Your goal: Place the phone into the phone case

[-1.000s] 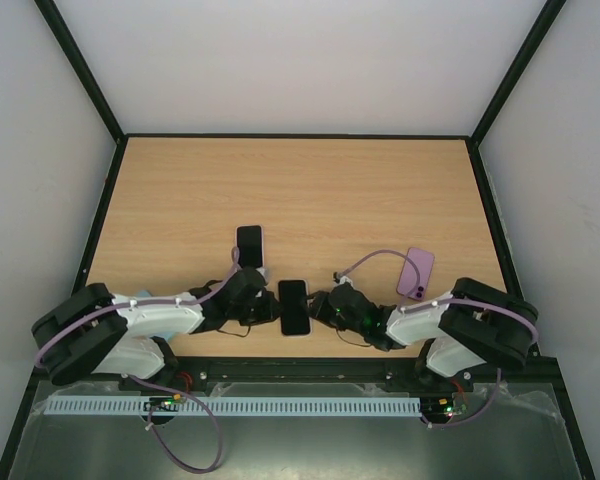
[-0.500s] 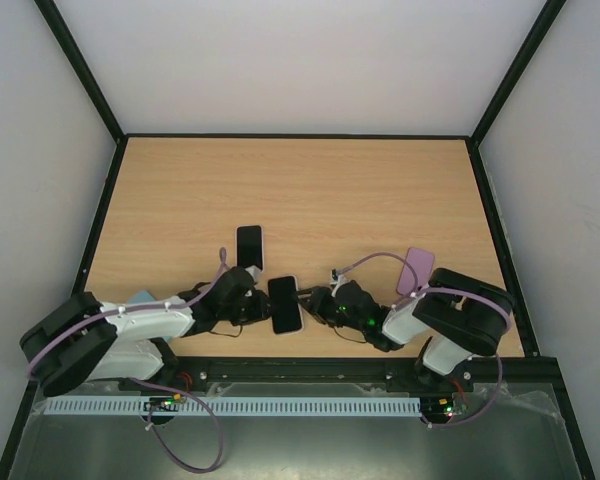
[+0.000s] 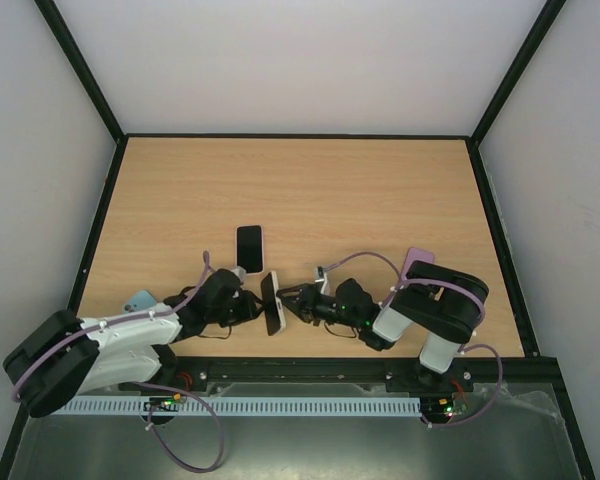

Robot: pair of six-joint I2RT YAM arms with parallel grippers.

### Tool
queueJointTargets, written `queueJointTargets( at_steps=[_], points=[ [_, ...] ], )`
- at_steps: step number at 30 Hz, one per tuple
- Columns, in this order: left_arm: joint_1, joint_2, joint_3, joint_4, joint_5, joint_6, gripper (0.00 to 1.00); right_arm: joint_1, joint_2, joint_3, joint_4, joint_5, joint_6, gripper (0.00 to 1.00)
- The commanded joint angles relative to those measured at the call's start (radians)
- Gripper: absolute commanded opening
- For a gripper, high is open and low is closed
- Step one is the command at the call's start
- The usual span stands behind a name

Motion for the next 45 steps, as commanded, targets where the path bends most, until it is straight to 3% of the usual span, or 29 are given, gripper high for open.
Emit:
queueJointTargets(
  at_steps=[1, 10, 20, 25, 30, 38, 41, 45],
  points=[
    [-0.001, -0.002, -0.020, -0.020, 0.013, 0.023, 0.32, 0.021, 0.024, 0.033, -0.042, -0.070, -0.014, 0.37],
    [-0.001, 0.061, -0.015, 0.058, 0.067, 0.031, 0.32, 0.022, 0.019, 0.047, -0.188, -0.031, -0.055, 0.35],
    [0.000, 0.093, -0.015, 0.103, 0.094, 0.019, 0.31, 0.019, -0.039, 0.076, -0.372, 0.018, -0.125, 0.21],
    [0.050, 0.060, -0.036, 0.147, 0.168, 0.001, 0.33, 0.007, -0.045, 0.067, -0.299, -0.010, -0.121, 0.15],
    [0.200, -0.144, -0.072, 0.093, 0.263, 0.023, 0.52, -0.006, -0.073, 0.037, -0.146, -0.052, -0.081, 0.12],
    [0.474, -0.446, -0.080, -0.003, 0.491, 0.029, 0.80, -0.006, -0.190, 0.049, -0.049, -0.114, -0.093, 0.11],
    [0.509, -0.508, -0.078, 0.039, 0.581, -0.008, 0.87, -0.007, -0.237, 0.067, -0.024, -0.140, -0.093, 0.11],
    [0.511, -0.565, -0.086, 0.187, 0.654, -0.118, 0.89, -0.007, -0.269, 0.093, 0.005, -0.186, -0.081, 0.11]
  ],
)
